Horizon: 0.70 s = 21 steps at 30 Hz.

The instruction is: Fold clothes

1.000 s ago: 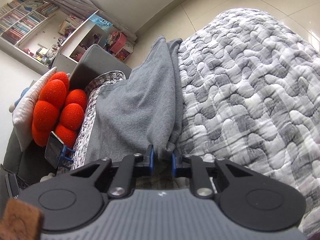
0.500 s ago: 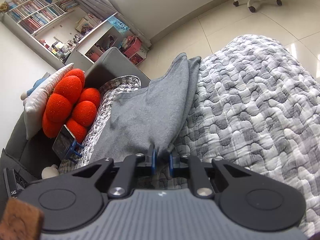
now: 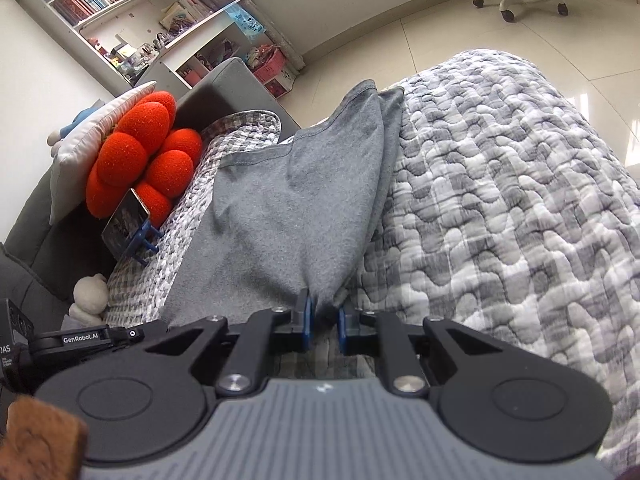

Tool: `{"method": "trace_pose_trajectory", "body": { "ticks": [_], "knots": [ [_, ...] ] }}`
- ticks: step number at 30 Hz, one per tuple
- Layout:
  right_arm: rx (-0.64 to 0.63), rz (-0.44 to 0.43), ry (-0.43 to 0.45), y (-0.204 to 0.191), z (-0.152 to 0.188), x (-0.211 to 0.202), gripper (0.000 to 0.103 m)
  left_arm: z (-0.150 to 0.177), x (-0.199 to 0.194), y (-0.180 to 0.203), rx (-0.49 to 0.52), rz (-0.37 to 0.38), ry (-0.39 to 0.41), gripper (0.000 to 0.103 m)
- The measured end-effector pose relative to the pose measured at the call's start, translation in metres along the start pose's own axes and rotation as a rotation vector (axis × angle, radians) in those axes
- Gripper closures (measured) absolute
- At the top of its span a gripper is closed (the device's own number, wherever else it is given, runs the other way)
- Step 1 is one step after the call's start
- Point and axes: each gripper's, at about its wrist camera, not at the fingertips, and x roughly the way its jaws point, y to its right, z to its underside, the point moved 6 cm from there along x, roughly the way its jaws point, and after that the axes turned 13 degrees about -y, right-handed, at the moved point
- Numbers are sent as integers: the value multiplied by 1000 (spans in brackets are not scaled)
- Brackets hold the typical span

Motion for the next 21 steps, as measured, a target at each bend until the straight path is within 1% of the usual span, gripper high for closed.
{"method": "trace_pose_trajectory", "body": {
  "ticks": [5,6,9,11,12,15,19,21],
  "knots": [
    [-18,3,-1,-2,18,-10,88,20,-3,3,18,-46,-3,98],
    [-22,9,-3,-2,21,-11,88,22,-2,2,9,-56,-4,97],
    [-74,58,-37,-3,29,-1,86,29,4,-3,-13,-94,-24,97],
    [-107,93,-48,-2,32,6,84,28,3,-3,-6,-111,-19,93],
    [-104,101,-52,0,33,8,80,27,2,-3,-3,-119,-16,91],
    [-119,141,-48,0,34,1,76,22,-6,-6,-7,-131,10,84],
    [-261,180,71,-18,35,-38,75,17,-15,-10,-24,-131,39,83],
    [-322,168,143,-30,39,-62,72,17,-17,-8,-21,-118,40,82]
  ]
}}
